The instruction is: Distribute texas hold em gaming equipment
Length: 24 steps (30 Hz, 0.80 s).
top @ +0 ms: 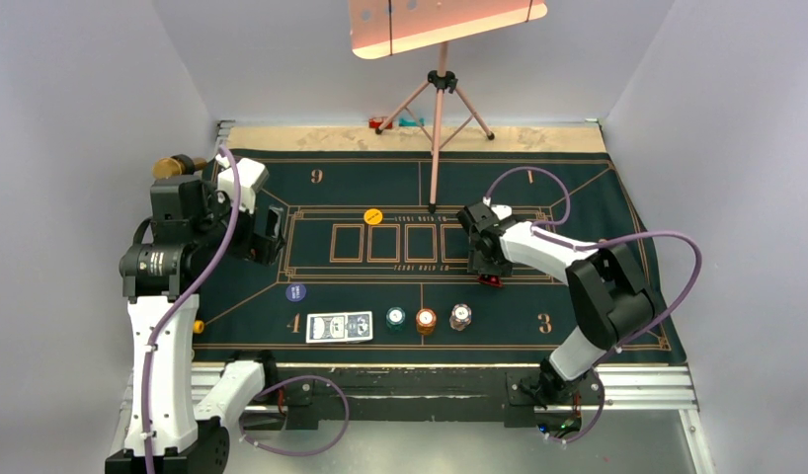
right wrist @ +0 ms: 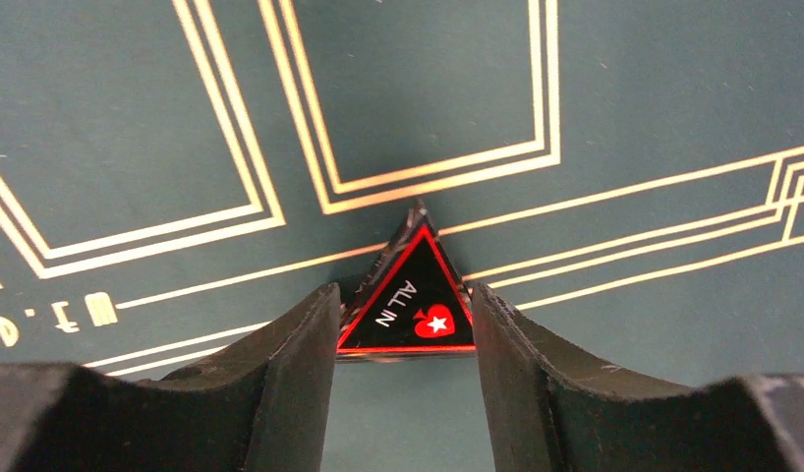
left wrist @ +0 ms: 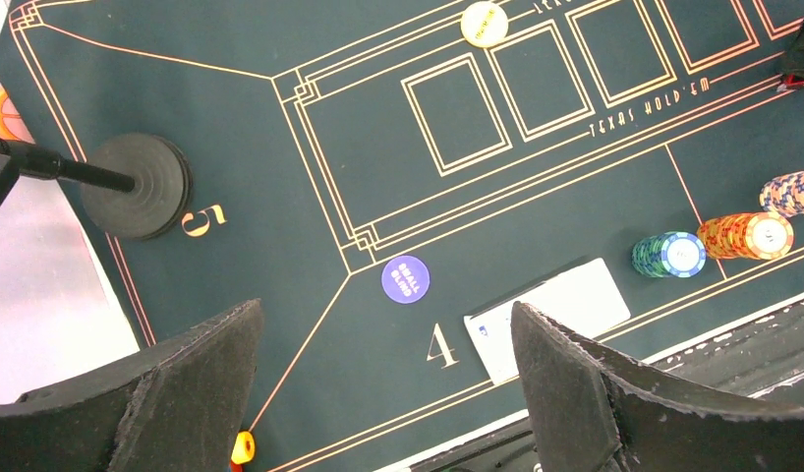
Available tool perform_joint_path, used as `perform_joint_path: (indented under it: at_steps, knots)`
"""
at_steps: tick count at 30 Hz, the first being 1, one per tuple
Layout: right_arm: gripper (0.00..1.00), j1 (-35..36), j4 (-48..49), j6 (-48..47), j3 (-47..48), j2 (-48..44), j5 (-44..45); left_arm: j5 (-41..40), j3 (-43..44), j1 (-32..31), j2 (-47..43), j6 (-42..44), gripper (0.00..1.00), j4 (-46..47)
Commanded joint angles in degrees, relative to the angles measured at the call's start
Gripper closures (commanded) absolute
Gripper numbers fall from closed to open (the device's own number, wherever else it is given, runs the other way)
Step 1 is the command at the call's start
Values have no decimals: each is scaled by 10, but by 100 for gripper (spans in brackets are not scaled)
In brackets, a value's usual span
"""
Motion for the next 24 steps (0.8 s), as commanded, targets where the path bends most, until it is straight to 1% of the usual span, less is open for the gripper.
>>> perform_joint_path:
  at_steps: [1, 5, 9, 11, 13, 14, 18, 20, 24]
  knots:
    - [48, -6, -72, 41, -5, -22, 37, 8, 22, 3, 3, 10, 0, -2]
    - [50, -6, -82, 48, -3, -52, 61, 15, 15, 3, -1, 9, 0, -5]
    - [47, -3, -82, 2, 33, -107, 73, 21, -5, 4, -8, 6, 0, -2]
    - [43, 5, -64, -31, 52, -144, 49, 22, -16, 3, -12, 4, 0, -2]
    - [36, 25, -40, -63, 73, -173, 14, 24, -28, 3, -15, 1, 0, -1]
    - [31, 52, -35, -74, 86, -180, 4, 23, -35, 4, -16, 0, 0, 1]
    - [12, 184, -35, -111, 135, -160, 19, 14, -51, 3, -19, -7, 0, 8]
    - [8, 233, -19, -129, 139, -148, 1, 15, -55, 3, -21, -9, 0, 9]
    - [6, 290, 32, -155, 118, -136, -63, 12, -60, 3, -25, -15, 0, 10]
